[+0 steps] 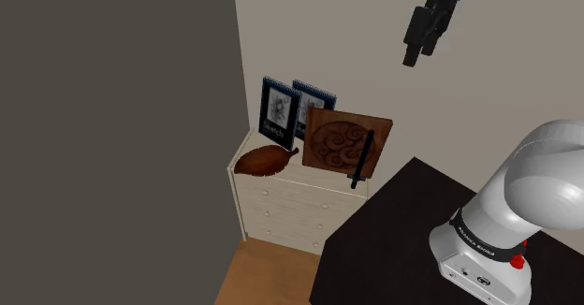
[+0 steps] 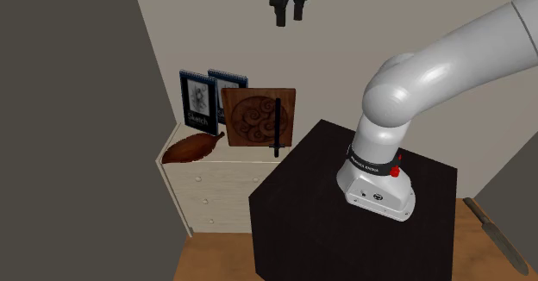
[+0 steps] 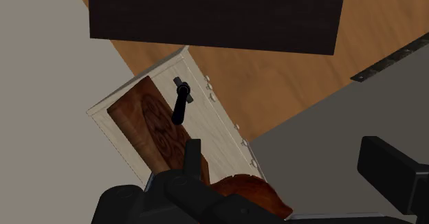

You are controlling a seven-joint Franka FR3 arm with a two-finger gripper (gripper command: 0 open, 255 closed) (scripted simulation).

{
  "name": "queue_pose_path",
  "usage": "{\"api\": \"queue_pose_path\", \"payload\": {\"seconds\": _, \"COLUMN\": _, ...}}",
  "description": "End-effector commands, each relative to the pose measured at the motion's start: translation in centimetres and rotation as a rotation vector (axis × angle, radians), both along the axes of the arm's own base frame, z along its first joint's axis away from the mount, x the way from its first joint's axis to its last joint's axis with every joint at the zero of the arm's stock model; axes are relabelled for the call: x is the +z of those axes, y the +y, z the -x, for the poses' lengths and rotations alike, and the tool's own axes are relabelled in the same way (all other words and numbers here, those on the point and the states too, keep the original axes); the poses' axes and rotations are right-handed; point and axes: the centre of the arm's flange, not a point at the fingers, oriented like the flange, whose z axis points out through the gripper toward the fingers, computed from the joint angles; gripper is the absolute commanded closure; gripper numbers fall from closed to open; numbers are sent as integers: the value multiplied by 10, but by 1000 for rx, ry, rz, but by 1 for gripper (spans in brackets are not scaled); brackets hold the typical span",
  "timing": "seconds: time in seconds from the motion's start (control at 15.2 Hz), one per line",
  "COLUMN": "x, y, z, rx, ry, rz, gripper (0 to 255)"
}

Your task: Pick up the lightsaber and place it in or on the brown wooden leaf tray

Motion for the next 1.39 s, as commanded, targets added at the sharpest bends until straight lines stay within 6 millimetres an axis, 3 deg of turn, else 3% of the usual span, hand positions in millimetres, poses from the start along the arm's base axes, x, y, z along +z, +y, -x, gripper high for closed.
{"api": "queue_pose_path", "payload": {"seconds": 0.0, "x": 0, "y": 0, "z": 0, "rx": 0, "ry": 0, "rz": 0, "gripper": 0}}
{"api": "queue_pose_path", "payload": {"seconds": 1.32, "x": -245, "y": -59, "z": -78, "rx": 195, "ry": 16, "rz": 18, "gripper": 0}}
